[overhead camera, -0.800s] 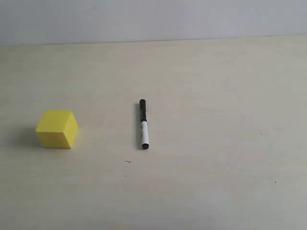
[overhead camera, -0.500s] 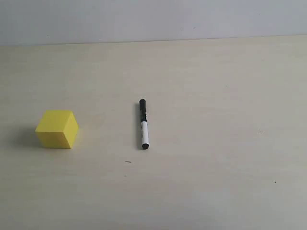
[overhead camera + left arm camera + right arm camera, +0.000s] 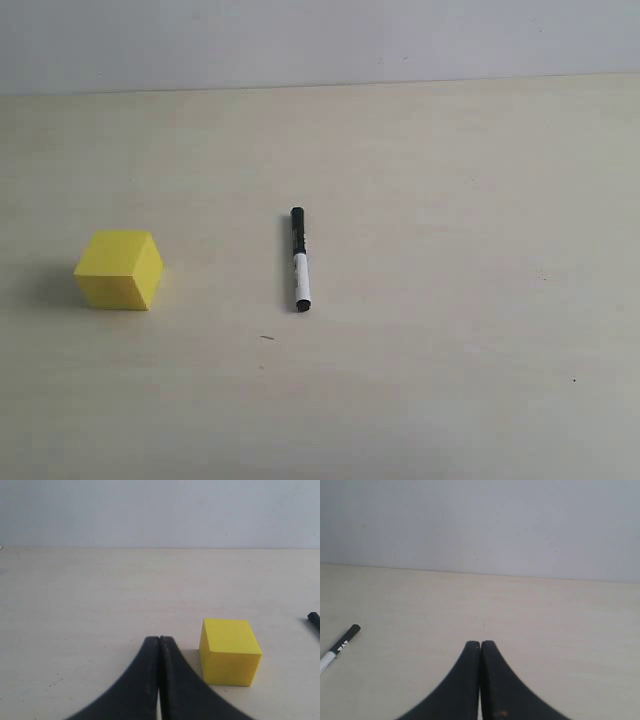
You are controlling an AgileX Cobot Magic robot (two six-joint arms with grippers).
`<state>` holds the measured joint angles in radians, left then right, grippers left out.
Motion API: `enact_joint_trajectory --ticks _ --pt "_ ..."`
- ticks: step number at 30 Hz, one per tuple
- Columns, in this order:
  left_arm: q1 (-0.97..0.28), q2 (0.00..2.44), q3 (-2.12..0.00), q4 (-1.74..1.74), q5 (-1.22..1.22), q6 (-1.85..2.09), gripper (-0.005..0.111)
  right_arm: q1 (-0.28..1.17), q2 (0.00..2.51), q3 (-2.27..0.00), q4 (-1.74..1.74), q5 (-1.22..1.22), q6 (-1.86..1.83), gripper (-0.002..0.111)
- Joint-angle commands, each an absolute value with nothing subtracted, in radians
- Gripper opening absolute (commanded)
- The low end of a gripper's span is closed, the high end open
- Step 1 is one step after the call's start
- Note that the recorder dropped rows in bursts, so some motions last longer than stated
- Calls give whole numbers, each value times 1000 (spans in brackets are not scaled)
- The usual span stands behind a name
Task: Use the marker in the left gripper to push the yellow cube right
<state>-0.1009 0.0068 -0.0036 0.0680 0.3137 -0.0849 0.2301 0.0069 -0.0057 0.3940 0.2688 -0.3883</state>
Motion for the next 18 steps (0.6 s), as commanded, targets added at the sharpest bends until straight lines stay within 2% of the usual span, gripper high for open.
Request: enact_joint_trajectory --ticks 1,8,18 --pt "-101 0 0 67 312 -83 0 225 0 0 393 264 -391 0" --pt "-101 0 0 67 287 -83 0 225 0 0 393 264 -391 0" --pt "-101 0 0 -199 7 -402 0 225 0 0 393 264 -391 0"
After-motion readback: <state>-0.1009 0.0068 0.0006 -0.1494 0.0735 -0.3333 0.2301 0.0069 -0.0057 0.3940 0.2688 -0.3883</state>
